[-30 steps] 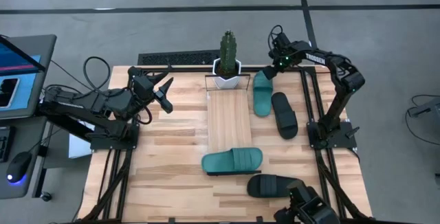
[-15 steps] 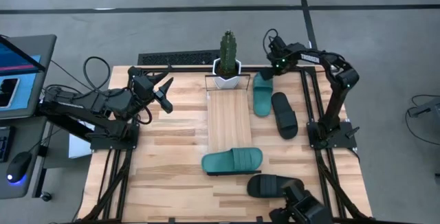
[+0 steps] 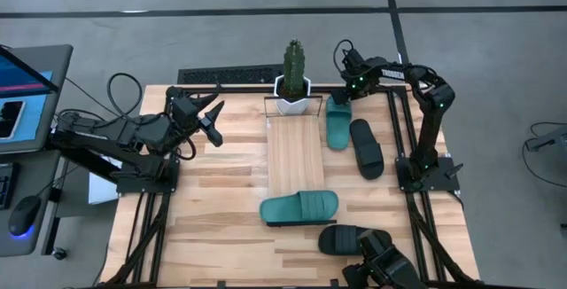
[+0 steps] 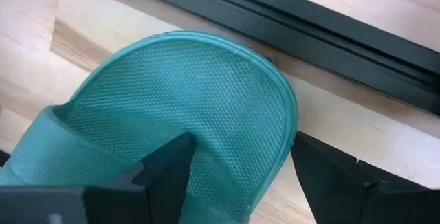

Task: Pick and place slides into the shelf
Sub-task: Put the green slipper on the shelf

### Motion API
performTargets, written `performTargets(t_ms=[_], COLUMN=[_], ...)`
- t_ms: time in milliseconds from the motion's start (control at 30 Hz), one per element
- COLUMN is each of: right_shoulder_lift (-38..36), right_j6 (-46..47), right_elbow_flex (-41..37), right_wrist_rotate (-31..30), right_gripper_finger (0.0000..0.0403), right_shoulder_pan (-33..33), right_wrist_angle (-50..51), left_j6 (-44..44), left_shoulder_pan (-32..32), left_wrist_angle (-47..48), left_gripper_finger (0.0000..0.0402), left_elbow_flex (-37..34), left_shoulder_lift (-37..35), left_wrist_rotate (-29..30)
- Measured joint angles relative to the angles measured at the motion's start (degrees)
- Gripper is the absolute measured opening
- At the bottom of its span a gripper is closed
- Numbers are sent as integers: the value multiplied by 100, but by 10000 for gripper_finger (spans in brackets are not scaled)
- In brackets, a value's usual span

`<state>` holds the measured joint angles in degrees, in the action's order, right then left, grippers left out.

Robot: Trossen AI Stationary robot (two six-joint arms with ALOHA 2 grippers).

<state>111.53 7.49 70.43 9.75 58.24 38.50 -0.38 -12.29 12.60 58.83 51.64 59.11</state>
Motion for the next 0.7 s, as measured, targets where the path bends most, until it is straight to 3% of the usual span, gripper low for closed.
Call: performTargets(t_ms=[133, 333, 700], right_shoulder_lift=[4, 4, -188], right_j6=[-4, -384, -490], right_elbow_flex=[14, 37, -5], right_wrist_rotate=[-30, -82, -25], right_gripper_finger=[203, 32, 4], right_shoulder_pan=[0, 81, 367], right_wrist_angle=[29, 103, 530], left_j6=[-2, -2, -118], left_shoulder_pan=[0, 0, 0], left_wrist_angle=[0, 0, 225], left_gripper_finger=[112, 112, 112], left_elbow_flex=[0, 0, 0], left_shoulder_lift=[0, 0, 2], left_wrist_rotate=[-33, -33, -33])
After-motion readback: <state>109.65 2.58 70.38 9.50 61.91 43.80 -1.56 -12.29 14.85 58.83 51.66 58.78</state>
